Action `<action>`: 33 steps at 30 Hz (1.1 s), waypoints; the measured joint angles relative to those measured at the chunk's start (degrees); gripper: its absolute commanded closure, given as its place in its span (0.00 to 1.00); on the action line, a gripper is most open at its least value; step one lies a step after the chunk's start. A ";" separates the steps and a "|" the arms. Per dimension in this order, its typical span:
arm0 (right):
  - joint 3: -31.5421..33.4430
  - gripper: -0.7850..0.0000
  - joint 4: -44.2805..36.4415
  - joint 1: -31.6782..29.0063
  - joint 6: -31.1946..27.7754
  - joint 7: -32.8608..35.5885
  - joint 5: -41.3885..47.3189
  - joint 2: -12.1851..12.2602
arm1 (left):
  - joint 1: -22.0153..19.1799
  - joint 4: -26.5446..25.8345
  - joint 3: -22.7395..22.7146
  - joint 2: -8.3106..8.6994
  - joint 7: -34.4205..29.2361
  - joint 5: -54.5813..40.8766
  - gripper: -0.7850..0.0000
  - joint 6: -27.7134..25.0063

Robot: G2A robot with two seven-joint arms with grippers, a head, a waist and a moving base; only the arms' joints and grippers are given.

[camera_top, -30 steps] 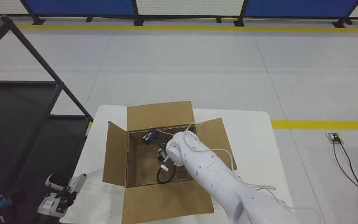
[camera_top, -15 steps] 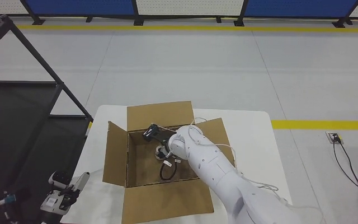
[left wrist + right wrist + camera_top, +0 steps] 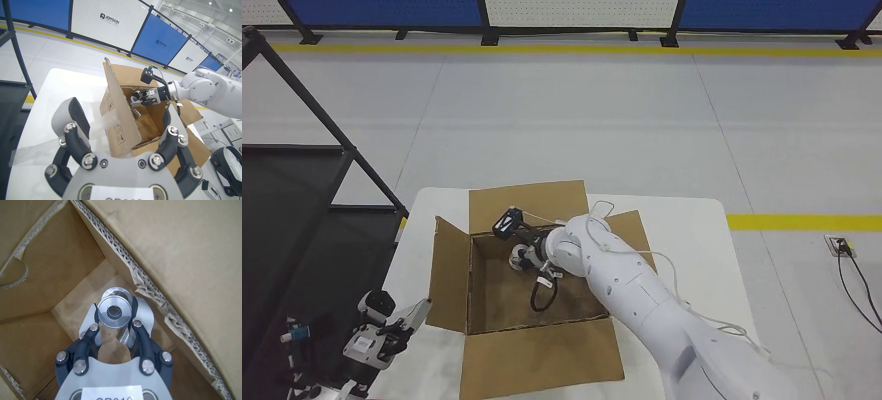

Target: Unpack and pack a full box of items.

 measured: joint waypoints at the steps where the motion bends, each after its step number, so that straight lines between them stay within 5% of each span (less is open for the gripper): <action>1: 0.38 1.00 -1.70 -0.40 0.47 -0.46 -0.64 0.77 | -0.17 0.08 0.12 0.01 -0.06 -0.01 0.00 0.11; 9: 5.97 1.00 -22.53 -6.19 6.69 4.39 -6.86 8.78 | -0.81 0.60 -0.65 0.11 -0.29 -0.74 0.00 1.18; 16: 21.15 1.00 -60.02 -24.68 8.88 18.11 -18.05 20.10 | -0.92 0.49 -0.93 0.18 -0.56 -1.09 0.00 1.74; 19: 27.72 1.00 -71.57 -32.84 8.14 20.52 -20.43 22.75 | -1.07 0.36 -0.61 0.20 -0.76 -0.84 0.00 2.12; 33: 28.78 1.00 -72.36 -34.62 9.70 18.95 -21.84 22.87 | -1.30 0.43 -0.09 0.24 -1.09 -0.28 0.00 2.18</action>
